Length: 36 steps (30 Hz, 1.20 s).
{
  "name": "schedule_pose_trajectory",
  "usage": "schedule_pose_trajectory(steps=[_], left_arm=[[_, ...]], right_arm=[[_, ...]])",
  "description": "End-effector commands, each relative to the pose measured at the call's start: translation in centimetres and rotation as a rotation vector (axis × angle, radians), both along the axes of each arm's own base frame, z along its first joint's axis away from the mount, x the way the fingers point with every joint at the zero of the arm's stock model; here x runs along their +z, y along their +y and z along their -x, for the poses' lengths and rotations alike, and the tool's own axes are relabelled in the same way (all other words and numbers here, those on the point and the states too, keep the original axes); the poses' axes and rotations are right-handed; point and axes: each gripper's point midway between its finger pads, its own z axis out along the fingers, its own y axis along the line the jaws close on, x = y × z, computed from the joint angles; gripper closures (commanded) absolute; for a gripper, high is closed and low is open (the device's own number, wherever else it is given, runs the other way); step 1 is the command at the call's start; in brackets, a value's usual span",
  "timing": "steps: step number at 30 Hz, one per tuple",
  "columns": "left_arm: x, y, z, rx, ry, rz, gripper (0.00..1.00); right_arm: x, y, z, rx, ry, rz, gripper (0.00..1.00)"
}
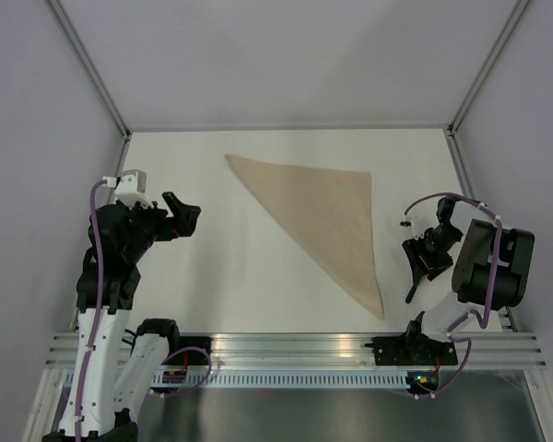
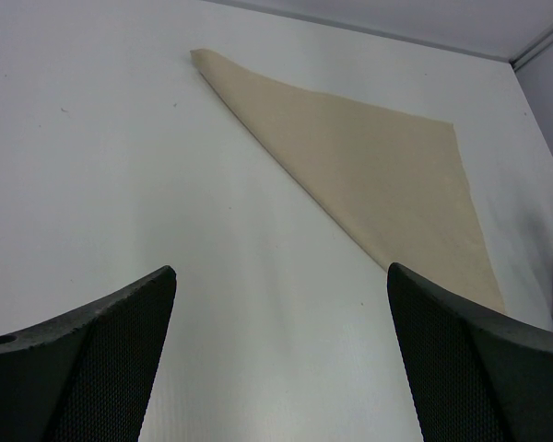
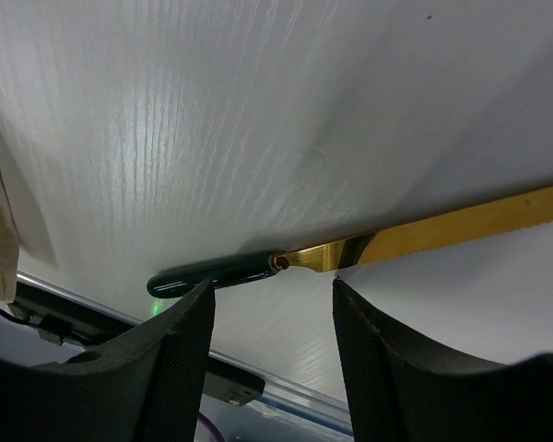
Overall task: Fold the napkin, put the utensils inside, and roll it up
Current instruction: Fold the napkin at the center of the board, then pick up the knife at the center of the board.
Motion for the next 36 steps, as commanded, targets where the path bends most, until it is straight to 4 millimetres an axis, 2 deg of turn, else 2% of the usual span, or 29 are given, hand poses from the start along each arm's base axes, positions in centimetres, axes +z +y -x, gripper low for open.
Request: schedule_pose_trajectory(steps=[1, 7, 12, 26, 36], left_arm=[[0.4, -0.4, -0.2, -0.027, -0.021, -0.007, 0.00], [0.4, -0.4, -0.2, -0.029, -0.021, -0.007, 0.00], [0.3, -0.3, -0.2, -0.025, -0.020, -0.006, 0.00], [0.3, -0.3, -0.2, -0.022, -0.018, -0.007, 0.00], [0.1, -0.3, -0.3, -0.024, -0.012, -0.007, 0.00]], right_arm=[[0.0, -0.5, 2.4, 0.019, 0.102, 0.025, 0.40], [-0.5, -0.1, 2.9, 0.016, 0.135, 0.003, 0.40], [-1.0, 0.0, 2.3, -0.002, 0.127, -0.003, 0.40], [-2.3, 0.0, -1.6, -0.074, 0.093, -0.040, 0.41], [-2.6, 0.5, -2.6, -0.095, 0.089, -0.062, 0.42]])
